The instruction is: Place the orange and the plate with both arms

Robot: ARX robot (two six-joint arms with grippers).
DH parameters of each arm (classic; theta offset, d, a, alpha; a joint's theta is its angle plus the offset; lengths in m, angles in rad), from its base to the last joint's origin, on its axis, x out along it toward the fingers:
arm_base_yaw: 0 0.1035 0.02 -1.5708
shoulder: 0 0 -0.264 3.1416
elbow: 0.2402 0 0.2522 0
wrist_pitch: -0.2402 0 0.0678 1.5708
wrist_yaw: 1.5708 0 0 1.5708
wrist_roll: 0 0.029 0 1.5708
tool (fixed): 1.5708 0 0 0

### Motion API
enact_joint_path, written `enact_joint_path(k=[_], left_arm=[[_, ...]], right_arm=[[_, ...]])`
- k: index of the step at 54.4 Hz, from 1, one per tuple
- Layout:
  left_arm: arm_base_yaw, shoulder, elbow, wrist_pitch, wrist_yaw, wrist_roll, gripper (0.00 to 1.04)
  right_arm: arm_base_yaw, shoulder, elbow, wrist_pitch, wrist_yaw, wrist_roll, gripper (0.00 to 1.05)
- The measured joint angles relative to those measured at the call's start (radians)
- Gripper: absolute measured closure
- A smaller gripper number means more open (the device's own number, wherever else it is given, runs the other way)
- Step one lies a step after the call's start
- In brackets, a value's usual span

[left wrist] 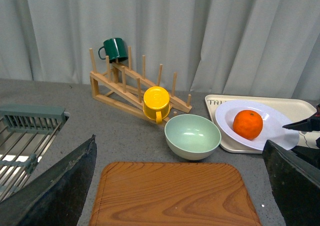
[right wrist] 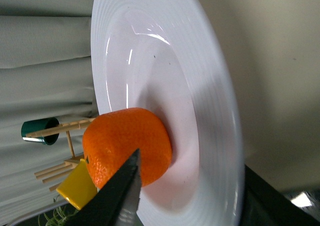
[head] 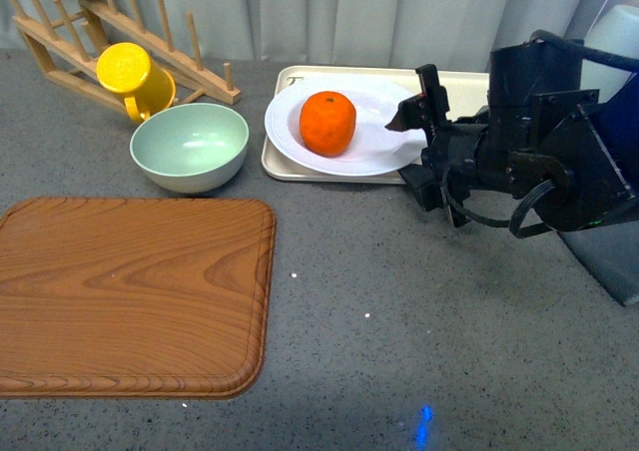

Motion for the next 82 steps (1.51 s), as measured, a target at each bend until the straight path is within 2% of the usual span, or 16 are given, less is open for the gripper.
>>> enact_joint_path(k=[6, 9, 11, 15, 20, 23, 27, 33, 37, 45, 49, 61, 65, 70, 82], left_arm=[[0.000, 0.000, 0.000, 0.000, 0.000, 0.000, 0.06], [0.000, 0.000, 0.000, 0.000, 0.000, 0.000, 0.06], [0.000, 0.000, 0.000, 0.000, 0.000, 0.000, 0.06], [0.000, 0.000, 0.000, 0.000, 0.000, 0.000, 0.06], [0.000, 0.000, 0.000, 0.000, 0.000, 0.000, 0.06], [0.000, 0.000, 0.000, 0.000, 0.000, 0.000, 0.06], [0.000, 0.000, 0.000, 0.000, 0.000, 0.000, 0.06], [0.000, 0.000, 0.000, 0.000, 0.000, 0.000, 0.06], [0.000, 0.000, 0.000, 0.000, 0.000, 0.000, 0.06], [0.000, 0.000, 0.000, 0.000, 0.000, 0.000, 0.06], [0.000, 0.000, 0.000, 0.000, 0.000, 0.000, 0.06], [0.000, 0.000, 0.000, 0.000, 0.000, 0.000, 0.06], [0.000, 0.000, 0.000, 0.000, 0.000, 0.000, 0.06], [0.000, 0.000, 0.000, 0.000, 0.000, 0.000, 0.06], [0.000, 0.000, 0.000, 0.000, 0.000, 0.000, 0.06]], right_arm=[[-0.007, -0.090, -0.063, -0.040, 0.018, -0.070, 0.27], [-0.005, -0.188, -0.137, -0.084, 0.109, -0.177, 0.15], [0.003, -0.269, -0.215, -0.070, 0.206, -0.270, 0.07], [0.032, -0.453, -0.397, 0.026, 0.390, -0.531, 0.09], [0.055, -0.663, -0.589, 0.157, 0.528, -0.876, 0.09], [0.055, -0.784, -0.686, 0.173, 0.602, -1.065, 0.09], [0.048, -0.886, -0.787, 0.223, 0.636, -1.230, 0.09], [0.031, -1.040, -0.909, 0.188, 0.638, -1.382, 0.09], [0.016, -1.154, -0.979, 0.143, 0.644, -1.445, 0.09], [-0.026, -1.508, -1.080, -0.095, 0.634, -1.528, 0.09], [-0.044, -1.619, -1.108, -0.121, 0.623, -1.575, 0.09], [-0.152, -1.908, -1.142, -0.368, 0.559, -1.619, 0.09], [-0.163, -1.990, -1.152, -0.448, 0.559, -1.633, 0.09], [-0.162, -2.071, -1.166, -0.498, 0.552, -1.648, 0.09], [-0.162, -2.099, -1.168, -0.502, 0.550, -1.658, 0.09]])
